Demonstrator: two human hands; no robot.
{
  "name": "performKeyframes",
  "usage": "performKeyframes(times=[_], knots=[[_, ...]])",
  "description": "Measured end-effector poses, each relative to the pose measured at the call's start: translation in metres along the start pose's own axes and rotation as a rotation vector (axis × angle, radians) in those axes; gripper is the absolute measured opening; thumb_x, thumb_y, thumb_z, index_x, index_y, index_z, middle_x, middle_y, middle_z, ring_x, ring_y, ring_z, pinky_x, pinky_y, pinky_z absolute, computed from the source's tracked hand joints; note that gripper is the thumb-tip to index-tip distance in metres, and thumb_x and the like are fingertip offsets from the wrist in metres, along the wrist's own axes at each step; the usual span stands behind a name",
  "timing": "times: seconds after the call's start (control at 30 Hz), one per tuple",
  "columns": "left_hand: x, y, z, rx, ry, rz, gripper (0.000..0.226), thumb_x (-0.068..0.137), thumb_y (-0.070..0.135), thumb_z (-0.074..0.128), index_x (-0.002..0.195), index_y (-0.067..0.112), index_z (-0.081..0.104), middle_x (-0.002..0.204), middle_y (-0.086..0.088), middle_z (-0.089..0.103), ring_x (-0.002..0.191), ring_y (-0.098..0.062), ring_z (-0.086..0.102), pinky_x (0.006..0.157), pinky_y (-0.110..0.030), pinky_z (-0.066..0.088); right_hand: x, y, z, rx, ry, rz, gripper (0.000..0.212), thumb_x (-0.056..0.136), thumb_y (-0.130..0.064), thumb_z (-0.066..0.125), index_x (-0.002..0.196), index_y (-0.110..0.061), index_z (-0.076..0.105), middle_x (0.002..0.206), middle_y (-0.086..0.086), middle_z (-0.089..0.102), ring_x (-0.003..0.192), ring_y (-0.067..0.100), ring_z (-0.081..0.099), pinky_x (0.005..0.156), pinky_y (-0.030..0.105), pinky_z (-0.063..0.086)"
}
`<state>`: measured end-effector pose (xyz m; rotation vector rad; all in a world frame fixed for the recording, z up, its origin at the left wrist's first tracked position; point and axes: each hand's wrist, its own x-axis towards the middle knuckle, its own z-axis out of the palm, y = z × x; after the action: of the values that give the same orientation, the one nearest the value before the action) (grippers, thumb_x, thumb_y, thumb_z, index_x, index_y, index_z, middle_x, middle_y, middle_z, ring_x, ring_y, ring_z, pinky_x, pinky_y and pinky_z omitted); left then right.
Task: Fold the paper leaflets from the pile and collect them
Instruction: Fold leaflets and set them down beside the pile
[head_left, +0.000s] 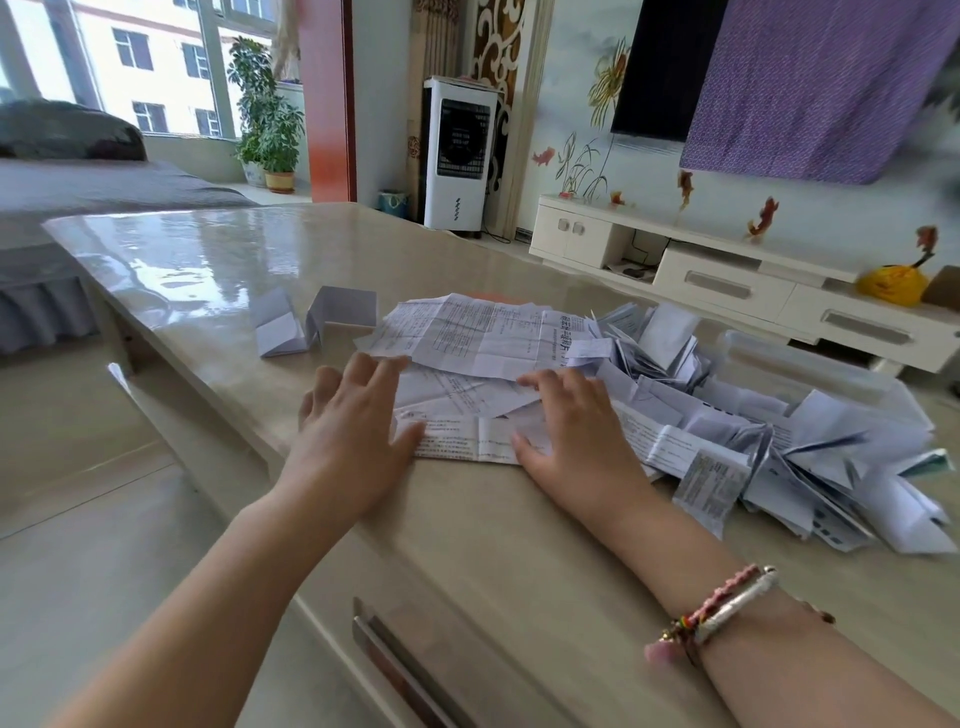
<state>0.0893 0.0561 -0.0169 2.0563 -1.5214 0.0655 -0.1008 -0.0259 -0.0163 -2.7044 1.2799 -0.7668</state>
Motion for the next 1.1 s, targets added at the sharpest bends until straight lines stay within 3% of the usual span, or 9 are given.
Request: performKeyframes(times=[0.1, 0.2, 0.33, 0.43, 0.5, 0.63, 0.83, 1.0, 1.1], knots=[[0.000, -0.001, 0.002, -0.008, -0.012, 0.168, 0.033, 0.093, 0.032, 0.057, 0.125, 0.038, 0.056, 0.127, 0.014, 0.046, 0.120, -0.015, 0.030, 0.098, -0.028, 0.020, -0.001, -0.001, -0.001, 0.005, 0.015, -0.067, 0.032, 0.085, -0.018, 0.063, 0.117, -0.017, 0.060, 0.114, 0.003, 0.055, 0.109, 0.022, 0.048, 0.091, 0.032, 0.039], [-0.002, -0.002, 0.008, -0.041, -0.077, 0.278, 0.037, 0.085, 0.059, 0.047, 0.110, 0.040, 0.066, 0.117, 0.021, 0.056, 0.114, -0.011, 0.041, 0.093, -0.024, 0.023, -0.003, -0.001, -0.004, 0.113, -0.025, -0.056, 0.018, 0.088, -0.027, 0.063, 0.103, -0.018, 0.064, 0.104, -0.001, 0.062, 0.102, 0.018, 0.054, 0.091, 0.033, 0.042], [-0.004, -0.003, 0.010, -0.056, -0.100, 0.301, 0.071, 0.066, 0.080, 0.028, 0.112, 0.041, 0.066, 0.117, 0.024, 0.057, 0.112, -0.006, 0.041, 0.097, -0.025, 0.027, -0.005, -0.003, -0.004, 0.163, -0.059, -0.065, 0.034, 0.083, -0.050, 0.066, 0.104, -0.024, 0.060, 0.105, -0.007, 0.061, 0.103, 0.013, 0.053, 0.091, 0.036, 0.043], [-0.003, -0.005, 0.010, -0.045, -0.082, 0.302, 0.065, 0.069, 0.078, 0.033, 0.111, 0.042, 0.067, 0.121, 0.022, 0.056, 0.114, -0.008, 0.041, 0.097, -0.024, 0.026, -0.008, -0.005, -0.004, 0.131, -0.056, -0.085, 0.049, 0.074, -0.066, 0.059, 0.106, -0.029, 0.059, 0.105, -0.011, 0.060, 0.103, 0.012, 0.052, 0.091, 0.038, 0.043], [-0.003, -0.005, 0.009, -0.052, -0.078, 0.300, 0.042, 0.080, 0.067, 0.052, 0.110, 0.043, 0.068, 0.123, 0.020, 0.054, 0.115, -0.011, 0.041, 0.099, -0.027, 0.028, -0.009, -0.007, -0.005, 0.125, -0.054, -0.090, 0.057, 0.069, -0.072, 0.048, 0.107, -0.031, 0.059, 0.103, -0.013, 0.059, 0.102, 0.012, 0.052, 0.090, 0.037, 0.044], [-0.003, -0.004, 0.010, -0.107, -0.034, 0.321, 0.016, 0.086, 0.037, 0.068, 0.101, 0.043, 0.072, 0.111, 0.017, 0.059, 0.101, -0.013, 0.047, 0.095, -0.034, 0.039, -0.011, -0.010, -0.009, 0.094, -0.079, -0.107, 0.048, 0.074, -0.065, 0.055, 0.112, -0.034, 0.058, 0.107, -0.013, 0.058, 0.107, 0.010, 0.050, 0.092, 0.032, 0.038], [-0.004, -0.005, 0.009, -0.210, -0.110, 0.263, 0.044, 0.070, 0.063, 0.046, 0.102, 0.046, 0.070, 0.102, 0.027, 0.058, 0.098, -0.003, 0.043, 0.098, -0.027, 0.036, -0.015, -0.008, -0.012, 0.091, -0.052, -0.160, 0.035, 0.078, -0.052, 0.058, 0.109, -0.037, 0.063, 0.114, -0.012, 0.050, 0.095, 0.005, 0.052, 0.093, 0.033, 0.035], [-0.004, -0.001, 0.009, -0.270, -0.112, 0.222, 0.040, 0.060, 0.074, 0.049, 0.090, 0.053, 0.066, 0.101, 0.029, 0.059, 0.105, -0.008, 0.050, 0.097, -0.029, 0.037, -0.012, -0.011, -0.013, 0.051, 0.047, -0.238, 0.033, 0.081, -0.051, 0.045, 0.088, -0.028, 0.068, 0.085, -0.012, 0.063, 0.081, 0.010, 0.059, 0.077, 0.036, 0.041], [-0.006, 0.008, 0.009, -0.319, -0.043, 0.105, 0.025, 0.069, 0.059, 0.070, 0.092, 0.051, 0.064, 0.115, 0.023, 0.049, 0.118, -0.014, 0.042, 0.091, -0.018, 0.025, -0.011, -0.009, -0.011, 0.264, 0.123, -0.212, 0.032, 0.087, -0.046, 0.053, 0.071, -0.020, 0.061, 0.064, -0.009, 0.055, 0.063, 0.008, 0.050, 0.063, 0.028, 0.040]])
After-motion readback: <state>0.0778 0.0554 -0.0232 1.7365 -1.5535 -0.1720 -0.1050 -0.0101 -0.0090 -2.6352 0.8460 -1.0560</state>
